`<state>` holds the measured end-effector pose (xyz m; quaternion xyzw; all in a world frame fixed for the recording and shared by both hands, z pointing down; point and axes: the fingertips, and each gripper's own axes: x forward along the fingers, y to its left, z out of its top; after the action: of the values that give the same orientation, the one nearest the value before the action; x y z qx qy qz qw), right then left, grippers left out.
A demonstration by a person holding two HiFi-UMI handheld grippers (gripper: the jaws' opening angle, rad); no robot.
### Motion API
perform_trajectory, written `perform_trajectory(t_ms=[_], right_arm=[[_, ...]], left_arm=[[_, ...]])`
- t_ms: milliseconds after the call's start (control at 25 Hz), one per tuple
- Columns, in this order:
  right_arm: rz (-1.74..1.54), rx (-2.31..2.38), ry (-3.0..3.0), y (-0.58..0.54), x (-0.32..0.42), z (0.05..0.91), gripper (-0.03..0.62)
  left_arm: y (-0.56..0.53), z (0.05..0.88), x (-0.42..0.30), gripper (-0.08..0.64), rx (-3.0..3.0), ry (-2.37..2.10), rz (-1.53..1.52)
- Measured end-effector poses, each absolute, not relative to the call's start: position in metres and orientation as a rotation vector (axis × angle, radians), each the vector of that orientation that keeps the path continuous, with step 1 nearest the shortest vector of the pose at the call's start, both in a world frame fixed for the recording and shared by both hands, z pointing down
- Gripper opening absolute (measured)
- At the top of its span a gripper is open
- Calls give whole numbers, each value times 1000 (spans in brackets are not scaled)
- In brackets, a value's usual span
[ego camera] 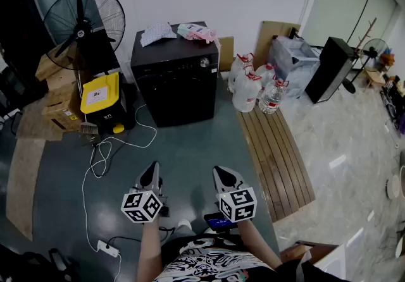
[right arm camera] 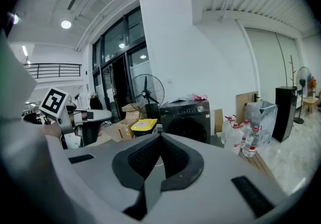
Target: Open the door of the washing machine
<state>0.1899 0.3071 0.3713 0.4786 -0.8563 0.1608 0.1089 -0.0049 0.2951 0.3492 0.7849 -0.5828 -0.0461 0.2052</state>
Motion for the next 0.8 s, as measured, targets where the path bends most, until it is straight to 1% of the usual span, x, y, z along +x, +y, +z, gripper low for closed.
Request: perform_trajectory(t_ms=[320,520,640,680,720,760,800], right_arm=[[442,1369,-2550,318,177,362,2],[504,1352,-2601,318,174,362,3],[526,1346,-2635,309,173,360,5],[530,1336,-2639,304,172,361,17],[539,1323,-2641,299,170,363,96],[548,1315,-2639,293,168,366,149],[550,1315,-2634,286,167,368,164]], left_arm=[[315,344,-9,3,2222,-1708,-41],[318,346,-9,6,2222,-1716,-27],[306,349,-9,64,2229,-1698,-33],[300,351,-9,89,2234,-1689,-34],[293,353,-10,108,2239,-1682,-35],[285,355,-10,120,2242,-1677,-37],[276,357,-11,132,2245,-1673,-43]])
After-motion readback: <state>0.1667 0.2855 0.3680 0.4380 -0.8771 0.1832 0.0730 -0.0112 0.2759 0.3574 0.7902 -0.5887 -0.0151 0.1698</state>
